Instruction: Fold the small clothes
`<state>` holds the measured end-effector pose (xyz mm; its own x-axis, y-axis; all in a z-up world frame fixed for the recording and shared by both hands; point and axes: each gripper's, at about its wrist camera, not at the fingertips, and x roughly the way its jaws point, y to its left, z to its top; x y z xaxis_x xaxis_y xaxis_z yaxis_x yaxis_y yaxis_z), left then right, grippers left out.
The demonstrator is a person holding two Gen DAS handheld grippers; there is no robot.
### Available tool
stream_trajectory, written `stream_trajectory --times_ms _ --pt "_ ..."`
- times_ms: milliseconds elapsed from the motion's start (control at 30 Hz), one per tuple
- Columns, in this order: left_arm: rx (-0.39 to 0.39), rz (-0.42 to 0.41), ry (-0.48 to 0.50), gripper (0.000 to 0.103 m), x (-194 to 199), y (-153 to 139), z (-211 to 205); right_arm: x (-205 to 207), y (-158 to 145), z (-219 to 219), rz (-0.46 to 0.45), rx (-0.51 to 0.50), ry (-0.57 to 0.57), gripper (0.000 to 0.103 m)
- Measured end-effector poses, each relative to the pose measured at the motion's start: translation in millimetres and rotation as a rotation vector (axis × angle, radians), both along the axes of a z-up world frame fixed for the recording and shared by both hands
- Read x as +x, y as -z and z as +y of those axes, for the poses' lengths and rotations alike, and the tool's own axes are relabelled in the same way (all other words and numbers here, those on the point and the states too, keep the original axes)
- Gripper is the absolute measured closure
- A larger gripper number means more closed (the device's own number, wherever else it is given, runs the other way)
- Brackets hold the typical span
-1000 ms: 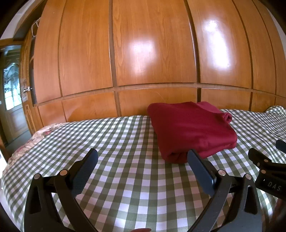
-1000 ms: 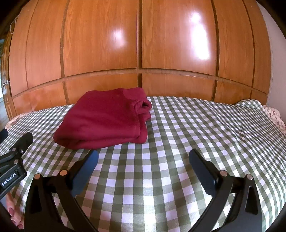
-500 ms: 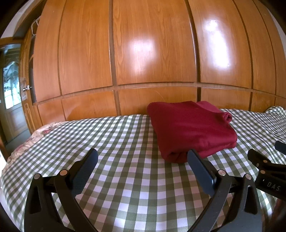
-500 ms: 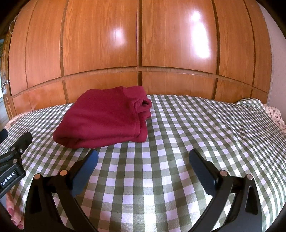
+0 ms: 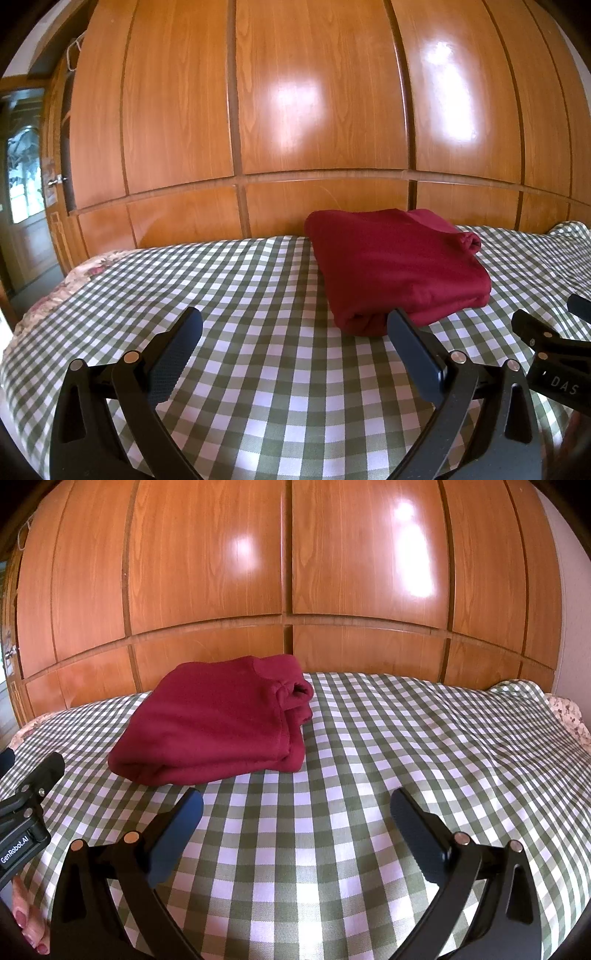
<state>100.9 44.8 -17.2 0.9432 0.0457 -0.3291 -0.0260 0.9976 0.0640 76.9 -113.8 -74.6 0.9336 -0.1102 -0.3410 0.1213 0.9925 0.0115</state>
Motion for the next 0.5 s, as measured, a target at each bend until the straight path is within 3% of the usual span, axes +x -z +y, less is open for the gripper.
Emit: stream_trajectory --times_ms 500 --pt "-0.017 0.013 0.002 0.004 0.9 1.0 1.7 2.4 1.9 -2.7 0.017 0.014 0.003 0.002"
